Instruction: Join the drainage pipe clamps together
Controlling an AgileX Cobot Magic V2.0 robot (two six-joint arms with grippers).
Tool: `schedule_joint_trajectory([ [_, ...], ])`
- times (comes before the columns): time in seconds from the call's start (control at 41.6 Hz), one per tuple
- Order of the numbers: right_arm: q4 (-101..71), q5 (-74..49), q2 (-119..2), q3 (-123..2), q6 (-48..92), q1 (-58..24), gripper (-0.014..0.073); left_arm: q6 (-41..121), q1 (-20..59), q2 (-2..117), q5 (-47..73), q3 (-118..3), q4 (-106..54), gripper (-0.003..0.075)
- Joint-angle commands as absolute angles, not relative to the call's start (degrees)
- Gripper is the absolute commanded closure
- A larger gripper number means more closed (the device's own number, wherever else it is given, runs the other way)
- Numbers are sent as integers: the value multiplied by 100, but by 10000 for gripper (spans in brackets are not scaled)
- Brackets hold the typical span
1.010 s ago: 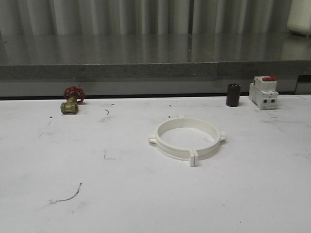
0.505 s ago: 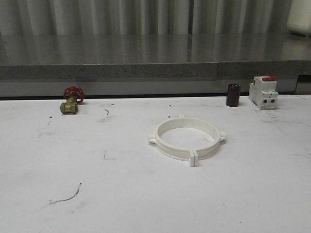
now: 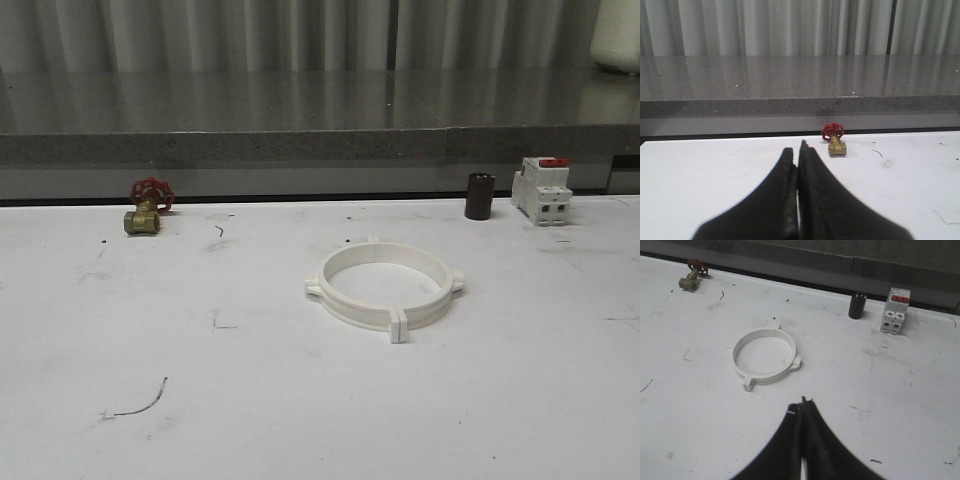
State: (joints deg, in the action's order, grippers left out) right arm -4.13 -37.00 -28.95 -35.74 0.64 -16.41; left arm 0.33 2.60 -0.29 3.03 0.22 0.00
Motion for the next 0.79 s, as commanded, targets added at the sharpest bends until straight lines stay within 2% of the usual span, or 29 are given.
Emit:
schedule_joint_trajectory([
  [0.0, -414, -3311, -2919, -3716, 95, -1610, 662, 53, 258, -99, -144, 155, -56, 741],
  [0.77, -414, -3311, -2919, -3716, 95, -1610, 662, -227, 258, -99, -85, 155, 142, 741],
])
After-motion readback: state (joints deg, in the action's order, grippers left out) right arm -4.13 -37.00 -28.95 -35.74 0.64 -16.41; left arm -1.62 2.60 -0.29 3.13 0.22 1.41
